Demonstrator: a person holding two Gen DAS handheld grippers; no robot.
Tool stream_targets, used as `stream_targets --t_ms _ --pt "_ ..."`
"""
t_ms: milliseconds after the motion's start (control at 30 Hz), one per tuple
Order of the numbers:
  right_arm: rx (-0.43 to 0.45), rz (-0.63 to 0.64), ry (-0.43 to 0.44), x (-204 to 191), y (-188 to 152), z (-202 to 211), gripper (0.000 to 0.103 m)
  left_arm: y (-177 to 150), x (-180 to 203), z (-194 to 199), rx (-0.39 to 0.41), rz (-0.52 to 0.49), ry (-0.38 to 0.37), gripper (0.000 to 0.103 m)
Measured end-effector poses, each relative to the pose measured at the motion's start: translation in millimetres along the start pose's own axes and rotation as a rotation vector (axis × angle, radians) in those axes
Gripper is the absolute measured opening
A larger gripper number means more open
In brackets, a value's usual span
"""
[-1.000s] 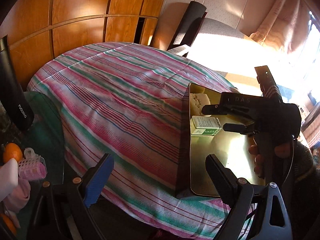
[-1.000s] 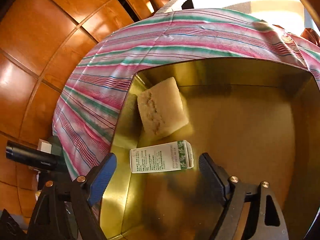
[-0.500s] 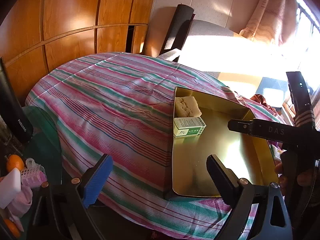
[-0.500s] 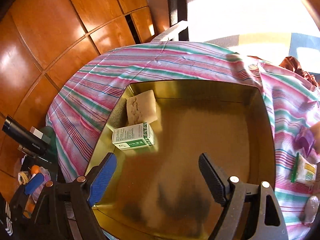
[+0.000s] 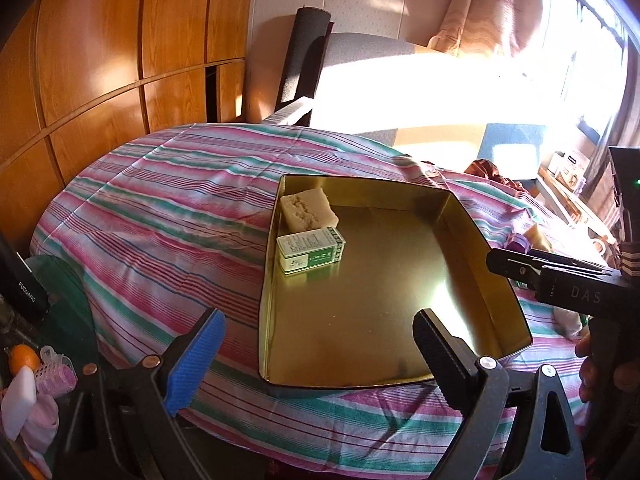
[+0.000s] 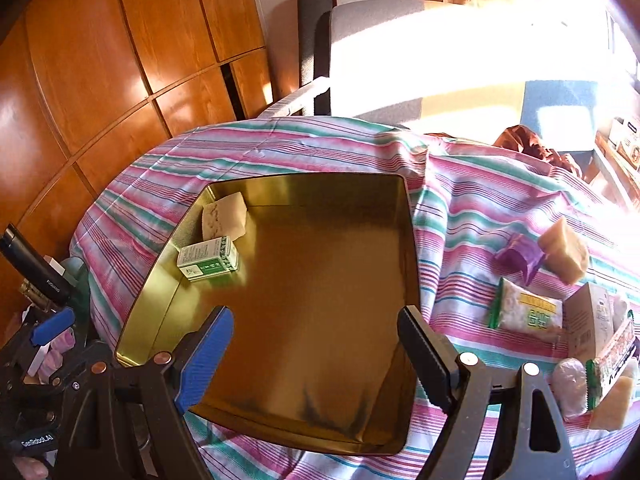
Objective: Organize objects
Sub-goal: 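Grasp the WEIDAN cracker bag with the left gripper while the right reaches toward the beige sock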
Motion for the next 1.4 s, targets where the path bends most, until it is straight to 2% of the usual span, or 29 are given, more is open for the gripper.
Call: stream_targets --t_ms 233,467,633,733,833,867,933,1033,1100,1233,1400 --pt "0.045 -0.072 -0.057 51.4 -5.6 26.1 0.086 2.1 32.3 -2.8 -0.009 -0.076 -0.026 0.095" --pt "0.119 -0.202 -0.173 144.8 -10.1 69.4 0.086 6.4 66.6 -7.8 -0.012 -0.150 -0.061 0.095" --pt "0.201 -0.400 -0.294 237.9 -28.8 107.8 0.086 8.8 99.2 -13.7 -0.017 -0.218 -0.112 0.095" --pt "0.236 -0.550 -0.371 295.0 -51.7 120.5 0.086 10.8 121.3 -19.3 -0.033 -0.251 -0.148 0.095" --pt "0.262 -0.692 -0.401 336.8 -80.9 123.1 0.086 16.6 145.0 -24.6 -0.052 -0.275 -0.190 0.094" --pt "0.258 -0.750 -0.399 347.7 -91.2 121.4 0.086 18.8 153.2 -26.4 -0.054 -0.285 -0.197 0.094" --pt "0.259 -0.871 -0.327 366.5 -103.6 119.4 0.086 22.2 171.0 -31.8 -0.068 -0.309 -0.212 0.091" --pt "0.274 -0.937 -0.277 376.5 -112.7 121.7 0.086 26.2 198.8 -39.9 -0.091 -0.341 -0.240 0.089" --pt "0.278 -0.960 -0.233 377.5 -115.6 120.9 0.086 27.1 215.1 -45.1 -0.109 -0.355 -0.256 0.089" --pt "0.276 -0.958 -0.201 374.1 -114.6 118.8 0.086 28.4 247.6 -53.9 -0.115 -0.415 -0.262 0.089" --pt "0.272 -0.937 -0.169 369.7 -111.5 116.6 0.086 26.5 288.9 -78.8 -0.154 -0.584 -0.260 0.089"
Point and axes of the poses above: each gripper's, at about its wrist camera, not at the fingertips, and z roughly against the way its jaws point, x to its right, y to its top, the point moved 4 cm from there along -z, roughly the way its jaws point, and after that the axes turned 2 degrees about -x, right-handed, at the moved point
